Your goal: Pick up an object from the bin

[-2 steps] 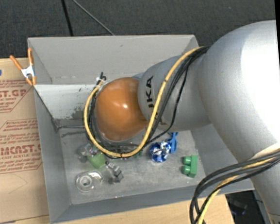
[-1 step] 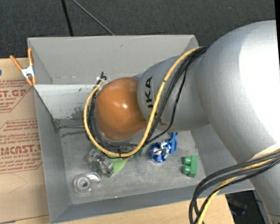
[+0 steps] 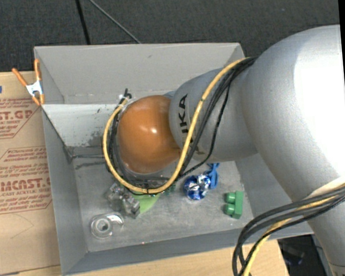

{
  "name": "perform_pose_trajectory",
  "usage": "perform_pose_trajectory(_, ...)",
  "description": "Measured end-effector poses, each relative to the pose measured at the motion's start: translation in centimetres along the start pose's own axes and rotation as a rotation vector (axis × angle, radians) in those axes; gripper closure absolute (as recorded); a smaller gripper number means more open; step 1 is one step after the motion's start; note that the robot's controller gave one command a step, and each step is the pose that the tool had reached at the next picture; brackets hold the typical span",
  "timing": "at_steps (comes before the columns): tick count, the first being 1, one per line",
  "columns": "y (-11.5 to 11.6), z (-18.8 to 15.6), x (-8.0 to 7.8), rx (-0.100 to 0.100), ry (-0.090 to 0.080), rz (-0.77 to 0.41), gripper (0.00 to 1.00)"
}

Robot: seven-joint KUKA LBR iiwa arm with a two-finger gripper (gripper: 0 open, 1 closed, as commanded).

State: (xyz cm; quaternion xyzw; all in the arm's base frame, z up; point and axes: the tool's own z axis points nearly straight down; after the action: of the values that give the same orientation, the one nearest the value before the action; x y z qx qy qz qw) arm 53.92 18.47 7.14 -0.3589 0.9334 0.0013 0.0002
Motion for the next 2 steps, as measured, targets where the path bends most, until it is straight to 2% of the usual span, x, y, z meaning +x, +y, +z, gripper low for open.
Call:
perform_pose_trajectory(1,3.34,0.22,1.18,-0.001,0.002,0.033,0.0)
perform_pose_trajectory(2,3.05,0.17,1.12,0.001,-0.001,0.036,1.0)
